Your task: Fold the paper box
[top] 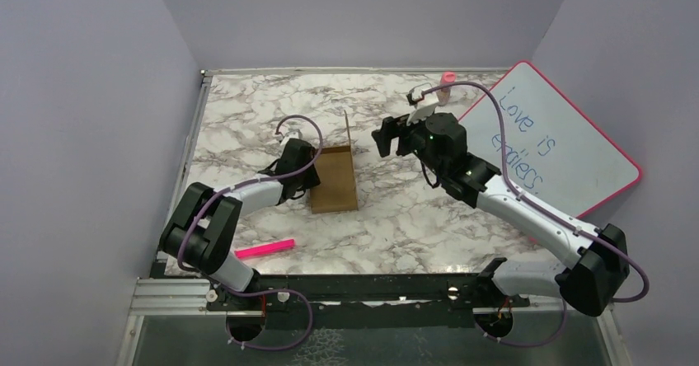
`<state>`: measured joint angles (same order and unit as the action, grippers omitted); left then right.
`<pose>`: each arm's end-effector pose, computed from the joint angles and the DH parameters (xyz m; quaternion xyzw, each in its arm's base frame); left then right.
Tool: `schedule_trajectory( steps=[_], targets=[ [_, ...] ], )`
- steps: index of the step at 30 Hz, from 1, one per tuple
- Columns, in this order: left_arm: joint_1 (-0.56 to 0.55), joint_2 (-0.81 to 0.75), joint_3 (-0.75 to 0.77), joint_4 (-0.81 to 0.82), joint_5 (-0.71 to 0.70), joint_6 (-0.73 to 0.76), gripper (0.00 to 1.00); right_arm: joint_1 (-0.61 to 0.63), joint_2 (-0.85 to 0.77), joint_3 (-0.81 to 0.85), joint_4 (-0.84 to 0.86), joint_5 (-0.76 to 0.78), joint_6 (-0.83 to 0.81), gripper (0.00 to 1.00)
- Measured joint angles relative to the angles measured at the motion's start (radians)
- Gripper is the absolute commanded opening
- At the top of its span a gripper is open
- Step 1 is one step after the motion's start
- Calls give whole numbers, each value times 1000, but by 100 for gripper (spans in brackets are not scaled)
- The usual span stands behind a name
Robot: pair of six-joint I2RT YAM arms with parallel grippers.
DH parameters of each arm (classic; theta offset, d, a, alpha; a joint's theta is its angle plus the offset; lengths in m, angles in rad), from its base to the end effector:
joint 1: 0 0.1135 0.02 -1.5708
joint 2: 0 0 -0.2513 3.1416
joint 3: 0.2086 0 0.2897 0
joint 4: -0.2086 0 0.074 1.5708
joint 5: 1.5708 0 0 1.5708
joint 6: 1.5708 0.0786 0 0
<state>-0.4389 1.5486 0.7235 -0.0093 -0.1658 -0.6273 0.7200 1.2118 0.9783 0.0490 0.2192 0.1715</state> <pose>0.3247 -0.1381 0.0850 -0.1171 0.9228 -0.1158 0.3482 0.2890 0.2308 0.3139 -0.1398 0.7550 0.1979 0.6093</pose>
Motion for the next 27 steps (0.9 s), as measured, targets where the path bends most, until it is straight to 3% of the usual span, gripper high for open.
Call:
schedule_trajectory(
  steps=[5, 16, 22, 27],
  targets=[
    [0, -27, -99, 163, 76, -127, 38, 0, 70, 79, -100, -55, -16, 85],
    [-61, -27, -164, 377, 181, -289, 58, 0, 234, 324, -333, -146, -60, 77],
    [-42, -114, -206, 380, 185, -279, 80, 0, 320, 407, -451, -153, -81, 69],
    [42, -232, -191, 278, 182, -209, 91, 0, 358, 416, -527, -150, -106, 59]
  ],
)
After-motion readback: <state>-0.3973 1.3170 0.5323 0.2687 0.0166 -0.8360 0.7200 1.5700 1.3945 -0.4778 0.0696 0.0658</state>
